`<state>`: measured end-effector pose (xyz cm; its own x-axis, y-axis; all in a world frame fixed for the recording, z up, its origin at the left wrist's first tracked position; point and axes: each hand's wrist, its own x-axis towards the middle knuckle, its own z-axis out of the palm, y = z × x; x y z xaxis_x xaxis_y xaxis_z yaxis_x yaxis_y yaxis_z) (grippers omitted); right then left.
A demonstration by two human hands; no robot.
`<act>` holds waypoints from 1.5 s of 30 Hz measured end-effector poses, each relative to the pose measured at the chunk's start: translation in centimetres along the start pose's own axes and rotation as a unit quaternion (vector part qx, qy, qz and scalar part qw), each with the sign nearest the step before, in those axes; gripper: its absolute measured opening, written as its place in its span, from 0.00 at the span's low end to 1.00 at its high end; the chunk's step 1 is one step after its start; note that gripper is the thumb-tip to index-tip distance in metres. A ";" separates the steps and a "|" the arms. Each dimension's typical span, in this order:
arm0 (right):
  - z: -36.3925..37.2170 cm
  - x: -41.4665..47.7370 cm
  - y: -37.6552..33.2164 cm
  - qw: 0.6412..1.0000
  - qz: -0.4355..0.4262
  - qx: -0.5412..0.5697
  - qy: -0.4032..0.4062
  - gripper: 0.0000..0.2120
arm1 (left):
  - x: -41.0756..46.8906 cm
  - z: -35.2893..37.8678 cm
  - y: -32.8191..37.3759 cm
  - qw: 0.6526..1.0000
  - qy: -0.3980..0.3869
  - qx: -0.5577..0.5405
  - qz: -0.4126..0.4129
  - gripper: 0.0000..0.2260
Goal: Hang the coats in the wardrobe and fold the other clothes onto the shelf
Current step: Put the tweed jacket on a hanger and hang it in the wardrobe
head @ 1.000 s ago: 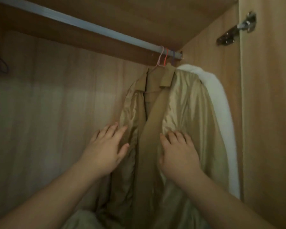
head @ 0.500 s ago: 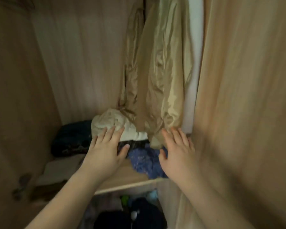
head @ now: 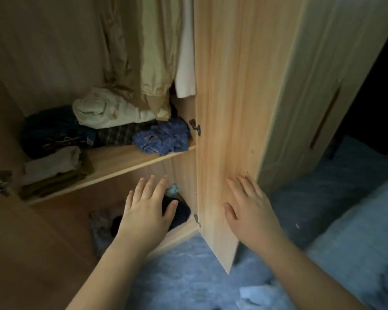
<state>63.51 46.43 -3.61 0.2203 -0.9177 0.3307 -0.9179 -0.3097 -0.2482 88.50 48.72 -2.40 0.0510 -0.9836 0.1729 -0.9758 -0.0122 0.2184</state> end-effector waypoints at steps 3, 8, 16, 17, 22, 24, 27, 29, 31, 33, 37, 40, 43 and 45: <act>-1.8 -5.9 2.5 0.998 0.057 -0.006 -0.011 0.30 | -3.5 1.3 4.0 0.999 -0.029 -0.015 0.041 0.30; -6.2 -16.6 9.0 0.986 0.167 -0.024 0.018 0.30 | -8.5 5.0 14.2 0.982 -0.108 -0.032 0.151 0.34; -11.7 -35.0 20.9 0.934 0.349 -0.035 0.060 0.31 | -15.8 8.6 33.6 0.932 -0.164 -0.056 0.318 0.40; -12.5 -36.9 22.5 0.931 0.357 -0.039 0.070 0.30 | -16.7 9.4 36.2 0.927 -0.169 -0.049 0.332 0.40; -16.9 -46.8 31.3 0.916 0.388 -0.076 0.070 0.29 | -22.3 14.0 50.0 0.900 -0.183 -0.053 0.392 0.38; -18.6 -50.6 34.9 0.903 0.418 -0.076 0.059 0.30 | -24.8 15.8 55.5 0.889 -0.193 -0.063 0.410 0.39; -20.7 -55.4 40.1 0.885 0.460 -0.070 0.021 0.31 | -27.9 18.2 62.6 0.872 -0.221 -0.059 0.432 0.38; -21.8 -58.1 43.2 0.874 0.483 -0.052 0.004 0.31 | -29.5 19.7 66.3 0.864 -0.240 -0.054 0.439 0.34; -22.4 -60.3 45.5 0.866 0.499 -0.030 0.002 0.30 | -30.8 20.9 68.8 0.859 -0.259 -0.058 0.437 0.31; -22.6 -61.7 47.4 0.861 0.508 -0.012 -0.009 0.30 | -31.4 22.2 70.6 0.857 -0.270 -0.057 0.435 0.30; -21.7 -63.5 52.0 0.846 0.533 0.015 -0.020 0.29 | -31.3 25.3 73.8 0.848 -0.285 -0.033 0.446 0.30; -20.9 -64.3 54.9 0.832 0.554 0.022 0.011 0.28 | -30.6 27.9 77.0 0.835 -0.296 -0.019 0.464 0.32; -20.0 -65.1 57.9 0.807 0.589 0.037 0.019 0.27 | -30.0 30.9 80.7 0.815 -0.314 -0.007 0.487 0.31; -19.1 -65.8 60.2 0.785 0.617 0.055 0.013 0.27 | -29.6 33.1 83.3 0.798 -0.331 0.000 0.503 0.31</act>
<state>-12.50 92.89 -22.89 -0.8220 -0.5315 -0.2047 -0.3930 0.7894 -0.4715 -1.35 70.85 -21.14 -0.8824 -0.3749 -0.2844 -0.4516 0.8446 0.2875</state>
